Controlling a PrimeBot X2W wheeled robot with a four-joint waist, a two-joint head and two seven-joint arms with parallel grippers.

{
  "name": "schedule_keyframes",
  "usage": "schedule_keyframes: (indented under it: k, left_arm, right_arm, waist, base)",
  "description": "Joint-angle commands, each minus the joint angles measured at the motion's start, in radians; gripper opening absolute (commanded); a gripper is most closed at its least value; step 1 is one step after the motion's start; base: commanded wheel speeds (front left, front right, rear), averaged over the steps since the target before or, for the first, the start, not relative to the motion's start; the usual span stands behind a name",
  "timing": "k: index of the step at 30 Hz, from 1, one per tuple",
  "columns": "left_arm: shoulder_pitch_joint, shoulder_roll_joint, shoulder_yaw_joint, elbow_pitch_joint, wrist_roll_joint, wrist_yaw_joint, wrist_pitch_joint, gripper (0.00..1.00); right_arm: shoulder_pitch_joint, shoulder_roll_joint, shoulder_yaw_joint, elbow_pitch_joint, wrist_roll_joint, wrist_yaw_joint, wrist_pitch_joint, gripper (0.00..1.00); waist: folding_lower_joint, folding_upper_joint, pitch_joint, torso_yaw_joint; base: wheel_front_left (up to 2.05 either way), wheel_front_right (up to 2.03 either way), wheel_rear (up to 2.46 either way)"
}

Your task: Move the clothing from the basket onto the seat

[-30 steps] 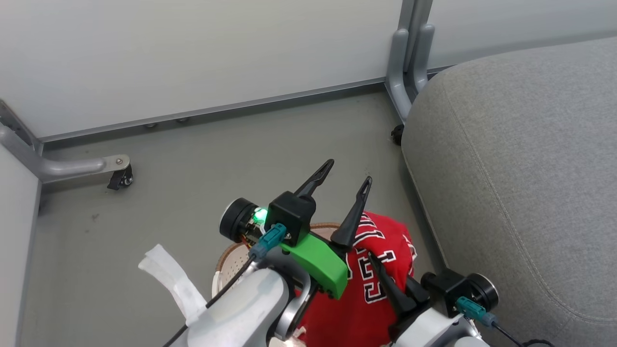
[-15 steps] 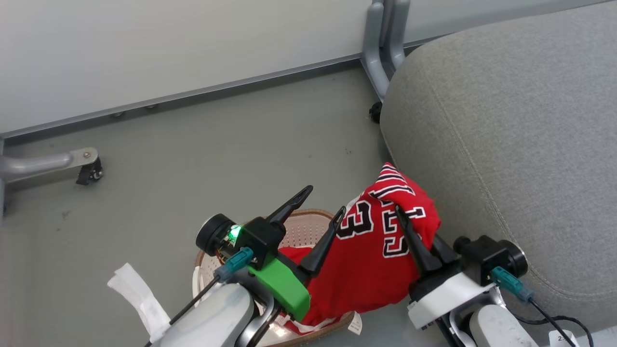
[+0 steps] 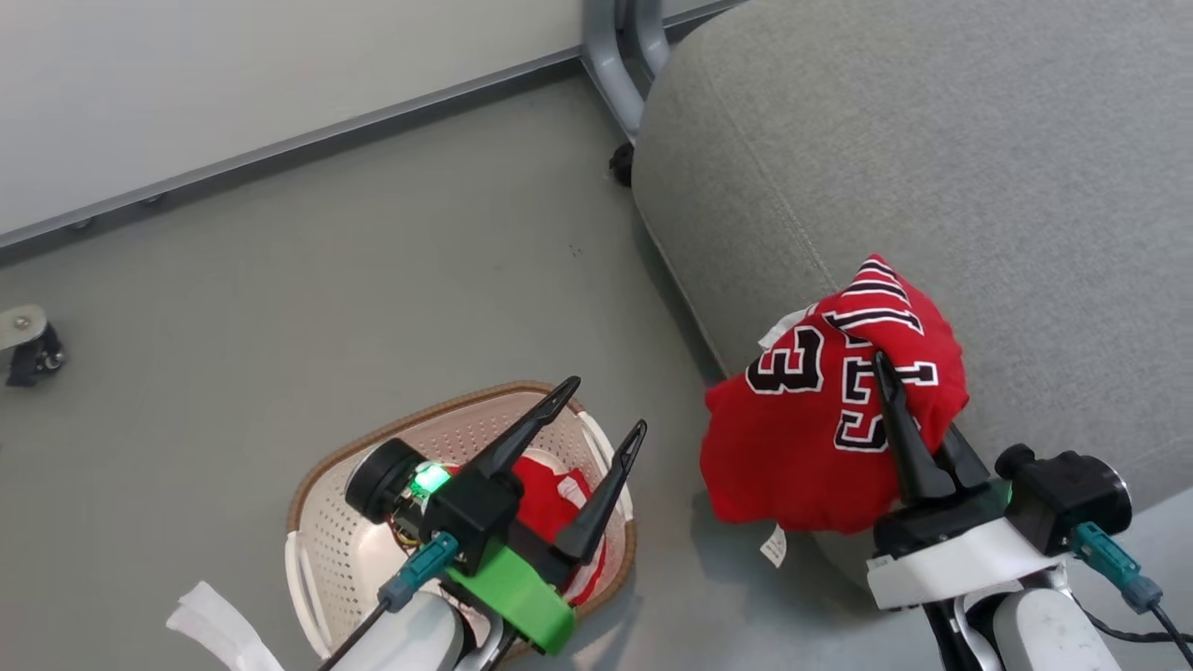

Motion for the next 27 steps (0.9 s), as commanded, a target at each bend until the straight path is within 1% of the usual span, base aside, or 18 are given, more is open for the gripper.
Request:
schedule_keyframes:
  k: [1, 8, 14, 18, 21, 24, 27]
  left_arm:
    - [0.020, 0.001, 0.011, -0.006, 0.017, -0.007, -0.003, 1.00]
    - [0.033, 0.013, 0.020, -0.024, 0.065, -0.021, -0.003, 1.00]
    - [0.002, 0.019, 0.001, -0.029, 0.070, -0.025, -0.003, 1.00]
    - [-0.030, 0.027, -0.037, -0.039, 0.067, -0.026, -0.003, 1.00]
    - [-0.056, 0.036, -0.058, -0.062, 0.058, -0.026, -0.003, 1.00]
    - [-0.096, 0.054, -0.095, -0.088, 0.067, -0.026, -0.002, 1.00]
    - [-0.134, 0.074, -0.127, -0.104, 0.057, -0.026, -0.002, 1.00]
  right_arm:
    - [0.016, -0.002, -0.005, -0.018, 0.002, -0.001, -0.003, 0.00]
    - [0.058, -0.002, -0.016, -0.069, 0.024, -0.001, -0.003, 0.00]
    - [0.058, -0.002, -0.019, -0.092, 0.098, -0.001, -0.003, 0.00]
    - [0.021, -0.002, -0.023, -0.114, 0.124, -0.001, -0.003, 0.00]
    - [-0.032, -0.002, -0.054, -0.127, 0.127, -0.001, -0.003, 0.00]
    - [-0.131, -0.002, -0.095, -0.133, 0.135, -0.001, -0.003, 0.00]
    - [-0.252, -0.001, -0.119, -0.120, 0.083, -0.001, -0.003, 0.00]
  waist:
    - [0.0000, 0.0113, 0.037, -0.074]
    - [0.0000, 0.0113, 0.080, -0.184]
    - [0.0000, 0.0113, 0.120, -0.245]
    - [0.0000, 0.0113, 0.153, -0.261]
    - [0.0000, 0.0113, 0.196, -0.265]
    - [0.0000, 0.0113, 0.258, -0.246]
    - [0.0000, 0.0113, 0.320, -0.221]
  base:
    - [0.00, 0.00, 0.00]
    - [0.00, 0.00, 0.00]
    - [0.00, 0.00, 0.00]
    - [0.00, 0.00, 0.00]
    - [0.00, 0.00, 0.00]
    - [0.00, 0.00, 0.00]
    - [0.00, 0.00, 0.00]
